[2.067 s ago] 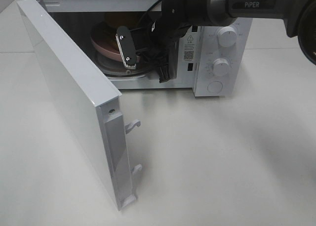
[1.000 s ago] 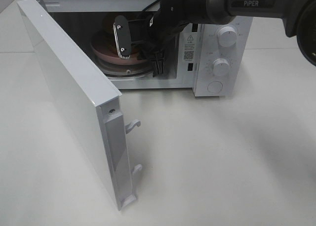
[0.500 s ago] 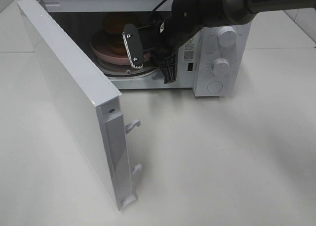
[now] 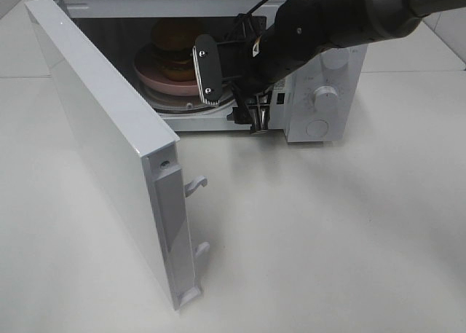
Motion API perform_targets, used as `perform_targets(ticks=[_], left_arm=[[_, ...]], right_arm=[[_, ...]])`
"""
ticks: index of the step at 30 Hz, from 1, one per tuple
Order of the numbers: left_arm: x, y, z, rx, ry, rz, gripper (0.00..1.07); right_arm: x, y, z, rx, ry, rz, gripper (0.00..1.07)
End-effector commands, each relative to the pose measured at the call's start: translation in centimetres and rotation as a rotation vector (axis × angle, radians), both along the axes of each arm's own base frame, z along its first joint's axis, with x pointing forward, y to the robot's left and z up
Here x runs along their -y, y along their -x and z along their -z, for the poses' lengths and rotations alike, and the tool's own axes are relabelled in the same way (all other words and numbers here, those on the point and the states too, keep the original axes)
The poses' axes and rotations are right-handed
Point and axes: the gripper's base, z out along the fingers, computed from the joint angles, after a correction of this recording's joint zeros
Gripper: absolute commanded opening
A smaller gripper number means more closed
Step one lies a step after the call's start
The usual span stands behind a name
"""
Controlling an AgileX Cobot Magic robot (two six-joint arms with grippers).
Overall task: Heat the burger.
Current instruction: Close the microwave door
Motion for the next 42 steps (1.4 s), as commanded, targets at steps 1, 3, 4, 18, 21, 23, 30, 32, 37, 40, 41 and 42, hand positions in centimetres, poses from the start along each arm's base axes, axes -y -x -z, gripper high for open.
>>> perform_targets(ticks=[1, 3, 4, 18, 21, 23, 30, 32, 37, 40, 41, 42], left_arm=[[0.0, 0.1, 0.0, 0.025, 0.007, -0.002, 1.02], [0.0, 0.1, 0.0, 0.025, 0.007, -0.002, 1.02], [0.0, 0.1, 0.0, 0.025, 0.007, -0.002, 1.02], [0.0, 0.1, 0.0, 0.025, 0.007, -0.002, 1.02], [0.0, 0.1, 0.0, 0.025, 0.007, -0.002, 1.02], [0.0, 0.1, 0.0, 0.025, 0.007, -0.002, 1.02], [0.0, 0.1, 0.0, 0.025, 0.007, -0.002, 1.02], [0.0, 0.1, 0.0, 0.025, 0.007, -0.002, 1.02], [0.0, 0.1, 0.0, 0.025, 0.007, -0.002, 1.02], [0.0, 0.1, 0.0, 0.025, 0.007, -0.002, 1.02], [0.0, 0.1, 0.0, 0.025, 0.007, -0.002, 1.02], [0.0, 0.1, 0.0, 0.025, 0.007, -0.002, 1.02]], right_arm=[[0.3, 0.5, -1.9, 0.065, -0.036, -0.006, 0.88], [0.8, 1.2, -2.2, 0.059, -0.033, -0.005, 0.87], [1.0, 1.5, -2.5, 0.059, -0.033, -0.005, 0.87], [6.1, 9.3, -4.8, -0.03, -0.113, 0.119, 0.83], [7.2, 11.1, -5.4, -0.035, -0.135, 0.141, 0.83], [8.4, 12.8, -6.2, -0.036, -0.175, 0.173, 0.83], [10.7, 16.0, -7.9, -0.156, -0.349, 0.427, 0.83], [11.5, 16.6, -8.3, -0.212, -0.39, 0.54, 0.83], [13.0, 17.8, -9.3, -0.299, -0.473, 0.742, 0.83], [14.2, 19.0, -9.9, -0.346, -0.492, 0.872, 0.83], [15.0, 19.8, -10.3, -0.359, -0.489, 0.938, 0.83], [15.8, 20.7, -10.8, -0.364, -0.473, 0.997, 0.82]])
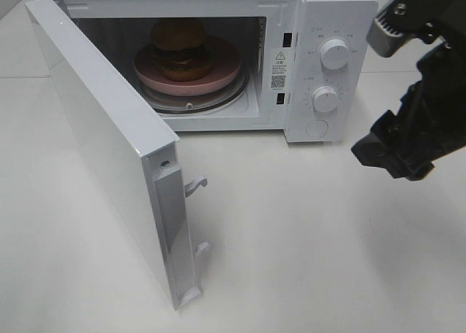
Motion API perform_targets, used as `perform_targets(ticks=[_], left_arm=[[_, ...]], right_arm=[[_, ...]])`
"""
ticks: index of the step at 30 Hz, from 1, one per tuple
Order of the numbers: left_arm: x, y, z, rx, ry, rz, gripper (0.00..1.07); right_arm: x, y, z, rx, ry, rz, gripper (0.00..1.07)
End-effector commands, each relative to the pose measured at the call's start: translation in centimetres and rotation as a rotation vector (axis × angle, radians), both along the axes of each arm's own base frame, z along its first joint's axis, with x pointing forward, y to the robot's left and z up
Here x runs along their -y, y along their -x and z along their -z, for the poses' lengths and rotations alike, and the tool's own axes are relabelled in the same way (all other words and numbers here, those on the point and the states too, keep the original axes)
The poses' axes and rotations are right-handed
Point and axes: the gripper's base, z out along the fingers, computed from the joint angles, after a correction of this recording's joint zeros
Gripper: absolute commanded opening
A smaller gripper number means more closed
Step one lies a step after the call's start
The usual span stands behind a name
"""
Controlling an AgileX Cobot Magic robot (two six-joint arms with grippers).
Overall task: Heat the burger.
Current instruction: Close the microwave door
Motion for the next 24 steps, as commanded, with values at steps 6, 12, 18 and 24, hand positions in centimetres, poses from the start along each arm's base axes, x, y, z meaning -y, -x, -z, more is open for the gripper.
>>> perform_targets(ticks=[6, 12, 18, 24], left_arm=[[0.0, 0.1, 0.0, 0.025, 0.007, -0.002, 1.02], [0.0, 0.1, 0.0, 0.025, 0.007, -0.002, 1.02], [0.0, 0.1, 0.0, 0.025, 0.007, -0.002, 1.02], [0.0, 0.1, 0.0, 0.025, 0.007, -0.002, 1.02]], right_arm=[[3.1, 3.4, -1.7, -0.076, 0.044, 0.19, 0.81], [5.0, 6.1, -3.0, -0.079, 0.057, 0.233, 0.8], [6.8, 9.0, -4.1, -0.071, 0.012, 0.308, 0.78], [8.9, 12.3, -5.3, 0.023, -0.088, 0.358, 0.77]])
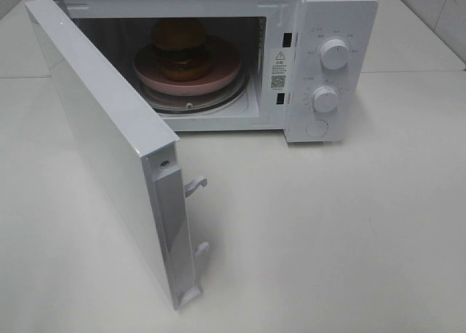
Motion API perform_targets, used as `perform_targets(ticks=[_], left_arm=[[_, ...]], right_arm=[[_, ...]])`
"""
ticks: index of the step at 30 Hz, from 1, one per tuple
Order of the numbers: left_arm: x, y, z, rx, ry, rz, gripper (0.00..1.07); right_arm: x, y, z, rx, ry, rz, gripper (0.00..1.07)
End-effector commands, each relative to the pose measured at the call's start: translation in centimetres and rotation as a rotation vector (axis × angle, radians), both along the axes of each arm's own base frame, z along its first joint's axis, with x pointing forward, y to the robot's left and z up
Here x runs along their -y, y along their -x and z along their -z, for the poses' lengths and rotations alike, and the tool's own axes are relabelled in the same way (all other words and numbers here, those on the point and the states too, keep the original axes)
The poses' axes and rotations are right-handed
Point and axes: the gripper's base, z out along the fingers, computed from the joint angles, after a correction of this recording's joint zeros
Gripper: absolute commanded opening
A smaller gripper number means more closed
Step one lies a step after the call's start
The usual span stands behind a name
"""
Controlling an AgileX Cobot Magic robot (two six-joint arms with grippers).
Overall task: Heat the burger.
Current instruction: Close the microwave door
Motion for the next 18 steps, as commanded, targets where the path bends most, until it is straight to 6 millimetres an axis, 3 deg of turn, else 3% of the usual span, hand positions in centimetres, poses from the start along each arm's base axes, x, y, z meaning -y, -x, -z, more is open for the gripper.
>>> perform_targets(ticks=[1, 9, 18], left_arm=[[0.0, 0.1, 0.0, 0.025, 0.007, -0.002, 1.02], [0.0, 0.1, 0.0, 0.025, 0.007, -0.002, 1.02], [0.0, 0.1, 0.0, 0.025, 0.007, -0.002, 1.02]], right_arm=[[1.8, 2.3, -0.7, 0.097, -0.064, 0.091, 0.77], [3.3, 5.5, -1.6, 0.312, -0.157, 0.195, 0.76], [3.1, 9.0, 1.8, 0.482, -0.283, 0.268, 0.77]])
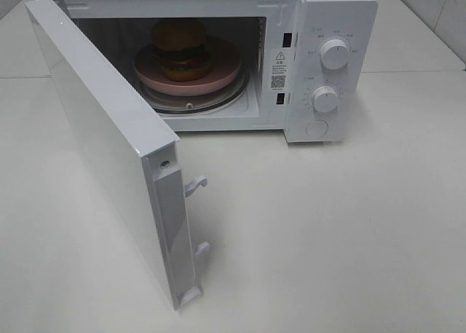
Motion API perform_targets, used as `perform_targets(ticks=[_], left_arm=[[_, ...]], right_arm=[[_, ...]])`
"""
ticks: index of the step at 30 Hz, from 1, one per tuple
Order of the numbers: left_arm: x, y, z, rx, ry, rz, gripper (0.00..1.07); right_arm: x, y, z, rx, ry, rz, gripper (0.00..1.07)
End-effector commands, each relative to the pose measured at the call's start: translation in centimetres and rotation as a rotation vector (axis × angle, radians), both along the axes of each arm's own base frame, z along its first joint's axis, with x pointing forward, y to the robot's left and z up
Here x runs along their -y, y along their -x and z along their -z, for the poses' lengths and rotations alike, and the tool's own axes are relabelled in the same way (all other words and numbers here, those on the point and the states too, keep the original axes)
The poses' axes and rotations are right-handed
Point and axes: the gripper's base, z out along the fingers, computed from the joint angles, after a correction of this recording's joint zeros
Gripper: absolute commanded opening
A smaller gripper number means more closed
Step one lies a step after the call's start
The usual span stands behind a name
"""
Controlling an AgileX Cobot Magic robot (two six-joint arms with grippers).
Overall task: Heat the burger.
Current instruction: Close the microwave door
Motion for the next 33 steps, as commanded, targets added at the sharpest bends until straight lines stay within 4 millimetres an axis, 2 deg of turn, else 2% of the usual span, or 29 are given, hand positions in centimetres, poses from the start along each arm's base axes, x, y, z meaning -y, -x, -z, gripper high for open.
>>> perform_targets(ticks=[1, 5, 6, 33], left_arm=[[0.0, 0.1, 0.0, 0.025, 0.007, -0.002, 1.02], [0.0, 0.1, 0.0, 0.025, 0.007, -0.002, 1.02], [0.0, 0.1, 0.0, 0.024, 0.007, -0.002, 1.02], [0.0, 0.0, 0.0, 0.021, 0.011, -0.002, 1.02]], right_arm=[[-0.4, 0.7, 0.8, 0.062, -0.039, 0.008, 0.77], [-0.6, 1.1, 2.9, 0.1, -0.056, 0.048, 0.76], [-0.6, 0.3, 4.2, 0.075, -0.044, 0.063, 0.76], [-0.7, 0.4, 4.1, 0.074, -0.04, 0.051, 0.76]])
